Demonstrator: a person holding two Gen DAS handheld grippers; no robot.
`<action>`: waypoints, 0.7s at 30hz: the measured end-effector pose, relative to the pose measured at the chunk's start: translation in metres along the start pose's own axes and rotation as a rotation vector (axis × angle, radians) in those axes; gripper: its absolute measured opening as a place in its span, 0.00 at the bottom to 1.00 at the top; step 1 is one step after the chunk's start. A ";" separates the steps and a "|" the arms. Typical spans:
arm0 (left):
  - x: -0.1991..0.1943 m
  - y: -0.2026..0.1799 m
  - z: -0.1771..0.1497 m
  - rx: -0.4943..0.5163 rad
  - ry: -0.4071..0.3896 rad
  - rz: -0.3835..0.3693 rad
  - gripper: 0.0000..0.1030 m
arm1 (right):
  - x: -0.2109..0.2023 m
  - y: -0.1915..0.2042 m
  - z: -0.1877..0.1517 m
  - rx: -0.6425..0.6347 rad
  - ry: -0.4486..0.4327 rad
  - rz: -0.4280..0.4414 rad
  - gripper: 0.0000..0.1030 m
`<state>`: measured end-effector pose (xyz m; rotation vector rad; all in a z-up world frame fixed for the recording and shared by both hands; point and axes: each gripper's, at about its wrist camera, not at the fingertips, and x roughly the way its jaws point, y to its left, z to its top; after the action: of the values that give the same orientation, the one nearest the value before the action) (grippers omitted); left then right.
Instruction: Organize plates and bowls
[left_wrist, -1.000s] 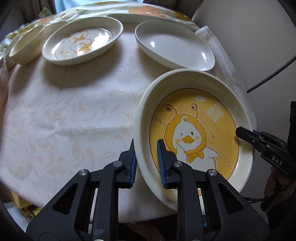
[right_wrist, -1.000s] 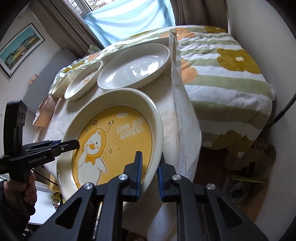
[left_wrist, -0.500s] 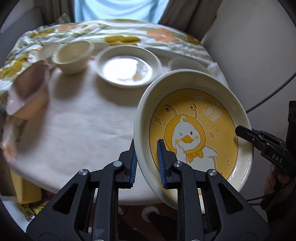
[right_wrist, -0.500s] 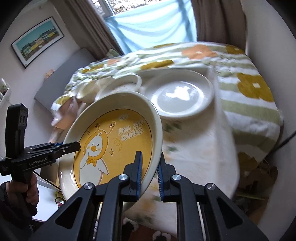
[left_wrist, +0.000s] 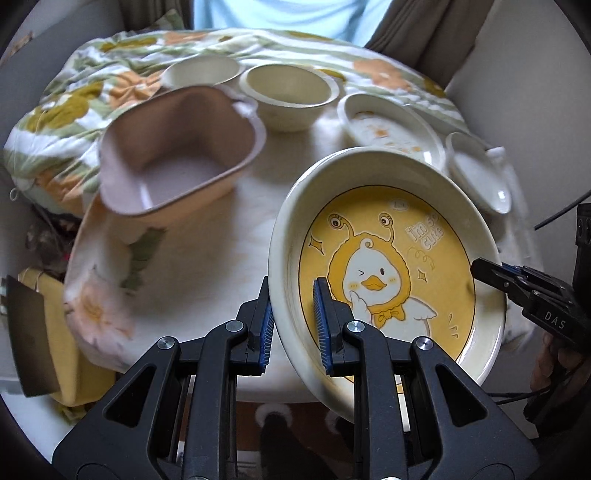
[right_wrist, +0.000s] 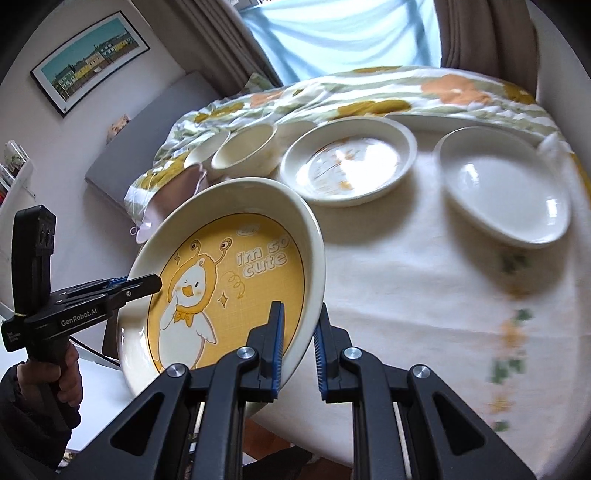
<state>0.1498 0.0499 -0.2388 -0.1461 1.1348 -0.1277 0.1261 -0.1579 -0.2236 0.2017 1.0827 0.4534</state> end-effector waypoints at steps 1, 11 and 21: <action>0.003 0.009 0.000 0.001 0.005 0.005 0.17 | 0.005 0.002 -0.001 0.002 0.004 0.002 0.14; 0.036 0.054 -0.001 0.017 0.020 0.035 0.17 | 0.057 0.024 -0.005 0.015 0.027 -0.012 0.14; 0.040 0.050 -0.005 0.039 -0.005 0.047 0.17 | 0.060 0.022 -0.011 0.022 0.012 -0.025 0.14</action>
<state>0.1633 0.0916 -0.2854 -0.0856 1.1292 -0.1075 0.1341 -0.1121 -0.2685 0.2052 1.1011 0.4212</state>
